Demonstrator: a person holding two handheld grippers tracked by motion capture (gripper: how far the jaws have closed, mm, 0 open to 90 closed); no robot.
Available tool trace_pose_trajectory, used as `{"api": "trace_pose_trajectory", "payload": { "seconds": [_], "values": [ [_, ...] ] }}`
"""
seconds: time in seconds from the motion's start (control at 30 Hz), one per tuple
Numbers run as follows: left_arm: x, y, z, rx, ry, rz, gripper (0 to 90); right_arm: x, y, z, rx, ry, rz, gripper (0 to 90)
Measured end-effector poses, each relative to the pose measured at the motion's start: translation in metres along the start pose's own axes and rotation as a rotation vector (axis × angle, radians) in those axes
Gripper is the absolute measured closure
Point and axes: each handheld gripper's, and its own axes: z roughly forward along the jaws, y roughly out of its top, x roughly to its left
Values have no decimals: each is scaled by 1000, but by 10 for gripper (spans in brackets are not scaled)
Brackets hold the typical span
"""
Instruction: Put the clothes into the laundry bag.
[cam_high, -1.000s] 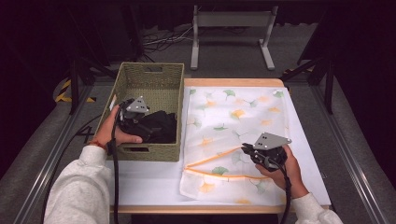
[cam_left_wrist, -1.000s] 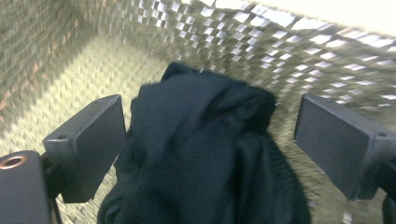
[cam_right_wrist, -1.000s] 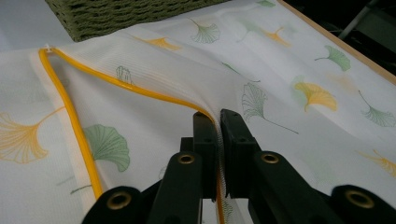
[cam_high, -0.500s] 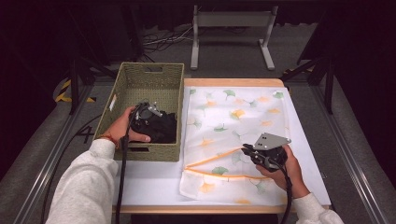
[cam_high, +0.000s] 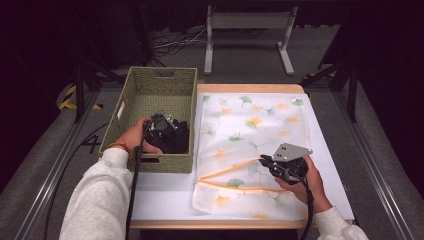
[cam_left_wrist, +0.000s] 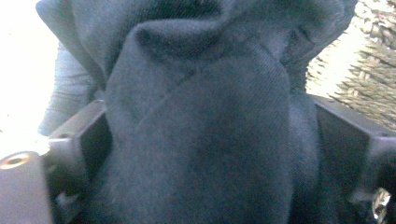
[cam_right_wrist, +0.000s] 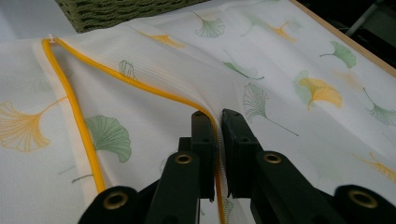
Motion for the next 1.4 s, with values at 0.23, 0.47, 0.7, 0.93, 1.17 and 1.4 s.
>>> {"api": "trace_pose_trajectory", "payload": {
  "seconds": [0.23,0.47,0.7,0.93,1.17,1.4],
  "values": [
    [2,0,-4,15,-3,22,422,0,-1,1,5,-3,0,851],
    [2,-3,-12,-5,57,23,567,-1,-2,0,4,-13,9,884],
    [3,-5,-24,-76,118,-9,607,-1,-3,0,-7,-16,15,886],
    [-4,-7,-47,-179,178,-41,615,-3,-2,-3,-39,-23,43,886],
    [-8,-19,-70,-281,201,-74,616,-5,-3,-9,-69,-28,47,886],
    [-14,-32,-103,-407,206,-98,618,-5,-2,-9,-81,-30,57,886]
  ]
}}
